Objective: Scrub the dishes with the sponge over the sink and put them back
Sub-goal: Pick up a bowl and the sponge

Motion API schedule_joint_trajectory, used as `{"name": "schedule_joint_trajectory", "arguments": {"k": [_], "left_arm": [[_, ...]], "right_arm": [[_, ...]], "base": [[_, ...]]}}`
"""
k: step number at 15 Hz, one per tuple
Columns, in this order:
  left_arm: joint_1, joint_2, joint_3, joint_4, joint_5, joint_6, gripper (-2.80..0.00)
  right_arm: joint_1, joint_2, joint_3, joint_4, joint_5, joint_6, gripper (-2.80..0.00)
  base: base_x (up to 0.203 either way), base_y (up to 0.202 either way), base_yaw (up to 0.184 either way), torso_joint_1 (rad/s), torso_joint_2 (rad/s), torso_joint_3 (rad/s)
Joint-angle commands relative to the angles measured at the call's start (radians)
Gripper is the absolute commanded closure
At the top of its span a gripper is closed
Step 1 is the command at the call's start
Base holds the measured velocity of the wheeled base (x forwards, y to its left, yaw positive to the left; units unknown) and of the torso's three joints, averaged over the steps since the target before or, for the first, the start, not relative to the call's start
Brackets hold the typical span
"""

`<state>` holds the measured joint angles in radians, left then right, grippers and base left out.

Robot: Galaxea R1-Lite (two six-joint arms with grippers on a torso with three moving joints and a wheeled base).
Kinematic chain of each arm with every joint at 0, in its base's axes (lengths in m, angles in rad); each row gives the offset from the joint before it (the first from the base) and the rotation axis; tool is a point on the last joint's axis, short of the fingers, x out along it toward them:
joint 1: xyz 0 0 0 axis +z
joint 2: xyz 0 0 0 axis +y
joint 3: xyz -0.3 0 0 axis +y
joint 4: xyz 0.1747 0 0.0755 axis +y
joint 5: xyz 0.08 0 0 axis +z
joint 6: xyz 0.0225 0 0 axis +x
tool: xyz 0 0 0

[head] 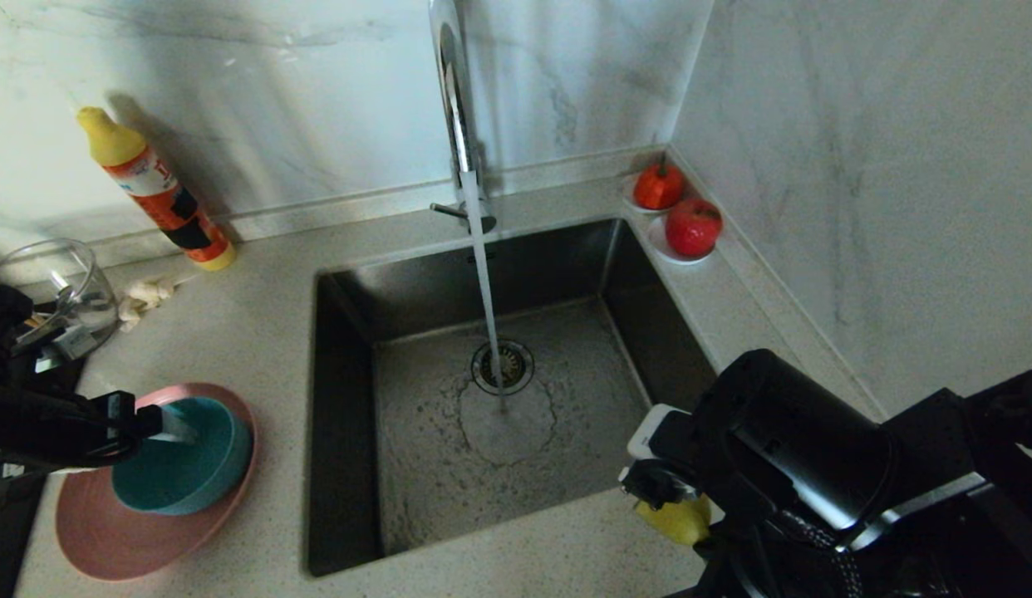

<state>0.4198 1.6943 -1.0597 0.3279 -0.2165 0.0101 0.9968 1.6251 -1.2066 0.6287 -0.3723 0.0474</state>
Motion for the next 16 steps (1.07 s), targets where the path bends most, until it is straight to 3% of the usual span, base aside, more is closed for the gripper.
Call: {"name": "schedule_joint_trajectory", "arguments": {"k": [1, 16], "left_arm": [[0.001, 0.007, 0.000, -0.001, -0.001, 0.002, 0.00], [-0.004, -0.024, -0.011, 0.002, -0.003, -0.002, 0.00]], "right_arm": [[0.000, -0.001, -0.001, 0.003, 0.000, 0.000, 0.00], [0.000, -0.004, -0.007, 0.003, 0.003, 0.000, 0.00]], "base": [[0.000, 0.000, 0.000, 0.000, 0.00, 0.000], [0.000, 0.000, 0.000, 0.000, 0.00, 0.000]]}}
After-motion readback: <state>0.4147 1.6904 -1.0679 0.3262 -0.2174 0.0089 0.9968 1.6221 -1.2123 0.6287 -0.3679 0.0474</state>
